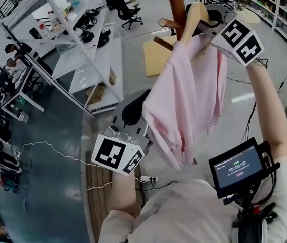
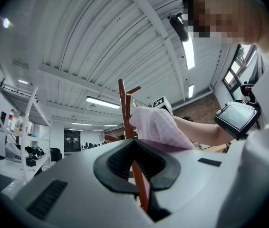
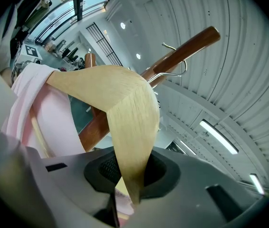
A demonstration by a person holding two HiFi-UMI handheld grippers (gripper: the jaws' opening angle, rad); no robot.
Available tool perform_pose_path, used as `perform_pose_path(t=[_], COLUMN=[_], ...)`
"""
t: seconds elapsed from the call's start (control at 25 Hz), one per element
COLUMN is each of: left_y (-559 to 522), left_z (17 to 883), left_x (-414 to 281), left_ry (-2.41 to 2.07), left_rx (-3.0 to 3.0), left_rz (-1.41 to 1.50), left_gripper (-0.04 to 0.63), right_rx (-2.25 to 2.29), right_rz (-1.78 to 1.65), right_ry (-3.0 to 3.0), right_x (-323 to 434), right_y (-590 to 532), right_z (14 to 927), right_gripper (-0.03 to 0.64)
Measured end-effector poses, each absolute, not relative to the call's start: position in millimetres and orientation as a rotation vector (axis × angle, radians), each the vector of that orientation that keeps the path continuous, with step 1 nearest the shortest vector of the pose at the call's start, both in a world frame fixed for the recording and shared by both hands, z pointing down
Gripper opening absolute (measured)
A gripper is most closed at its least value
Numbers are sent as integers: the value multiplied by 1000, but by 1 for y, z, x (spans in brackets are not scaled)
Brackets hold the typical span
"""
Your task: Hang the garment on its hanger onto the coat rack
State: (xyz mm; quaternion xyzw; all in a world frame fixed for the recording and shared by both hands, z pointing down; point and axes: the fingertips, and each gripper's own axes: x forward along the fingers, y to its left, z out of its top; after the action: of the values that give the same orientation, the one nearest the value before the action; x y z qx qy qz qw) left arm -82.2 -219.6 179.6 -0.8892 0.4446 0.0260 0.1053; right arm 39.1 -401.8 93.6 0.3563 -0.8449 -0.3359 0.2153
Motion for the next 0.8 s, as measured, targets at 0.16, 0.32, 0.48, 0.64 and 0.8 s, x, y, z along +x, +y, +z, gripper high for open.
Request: perform_pose_path(t=[0.16,0.32,0.48,0.64,0.8], left_y=[-219,-217,-215,-214,-212], left_z=[185,188,190,189,191], left_x=[-84,-84,-85,-91,-93], left_ry=[1331,1345,1356,1391,1406], left_rx=[-2626,-2633,-2635,-2629,-2626], left_rz=[66,66,72,81,85], left_gripper=[-3,-3,-3,-3,-3], right_rx=[964,948,944,952,951], right_rz=[-924,-921,-919,-909,-924], right_ry=[-2345,-2352,-2362,-2386,-2401], right_x=[33,29,26,23,23], right_y=[-401,-400,-400,-402,-403], right_z=[100,105,106,103,102], right_gripper=[77,77,77,78,80])
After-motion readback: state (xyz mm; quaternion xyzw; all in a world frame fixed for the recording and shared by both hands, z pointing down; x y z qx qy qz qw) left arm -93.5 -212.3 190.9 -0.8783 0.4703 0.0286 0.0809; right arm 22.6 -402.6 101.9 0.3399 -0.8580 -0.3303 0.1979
